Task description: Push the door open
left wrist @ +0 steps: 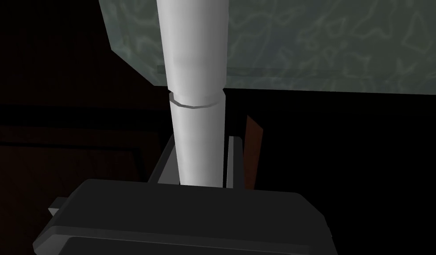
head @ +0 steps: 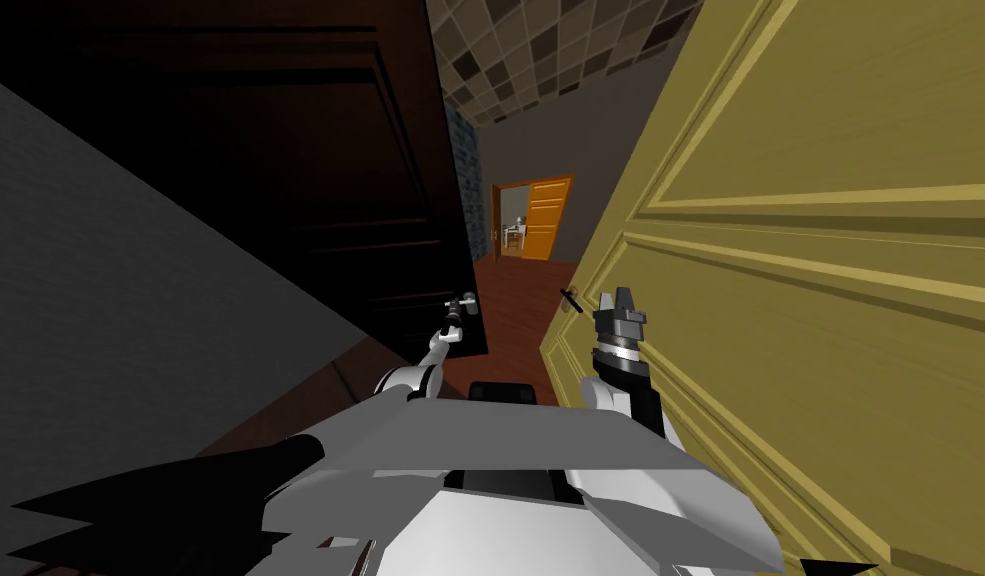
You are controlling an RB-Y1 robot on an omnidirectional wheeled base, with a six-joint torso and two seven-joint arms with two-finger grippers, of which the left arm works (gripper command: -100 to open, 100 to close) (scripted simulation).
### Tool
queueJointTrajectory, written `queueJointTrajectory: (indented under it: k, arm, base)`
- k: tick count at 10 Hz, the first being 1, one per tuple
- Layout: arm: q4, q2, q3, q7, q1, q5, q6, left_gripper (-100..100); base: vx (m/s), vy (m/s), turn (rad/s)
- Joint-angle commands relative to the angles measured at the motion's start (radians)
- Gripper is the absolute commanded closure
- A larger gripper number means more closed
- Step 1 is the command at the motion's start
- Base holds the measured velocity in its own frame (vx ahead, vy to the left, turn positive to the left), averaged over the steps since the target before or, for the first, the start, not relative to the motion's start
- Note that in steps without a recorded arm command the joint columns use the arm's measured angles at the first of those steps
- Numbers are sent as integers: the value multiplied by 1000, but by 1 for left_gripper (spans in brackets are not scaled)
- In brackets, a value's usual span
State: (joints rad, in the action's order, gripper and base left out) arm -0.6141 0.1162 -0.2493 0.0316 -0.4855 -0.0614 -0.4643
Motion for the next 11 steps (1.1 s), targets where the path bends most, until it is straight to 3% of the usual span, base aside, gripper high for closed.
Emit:
queueJointTrajectory:
  k: [1,6,11]
  arm:
    - [-1,4,-3,10,-8,-4,-5,100]
    - [9,-8,-3,44,-20,-16,-13,100]
    - [19,-23,-4,75,-31,-28,-20,100]
  base:
    - [218,0,97]
    - [211,24,159]
    - [132,10,168]
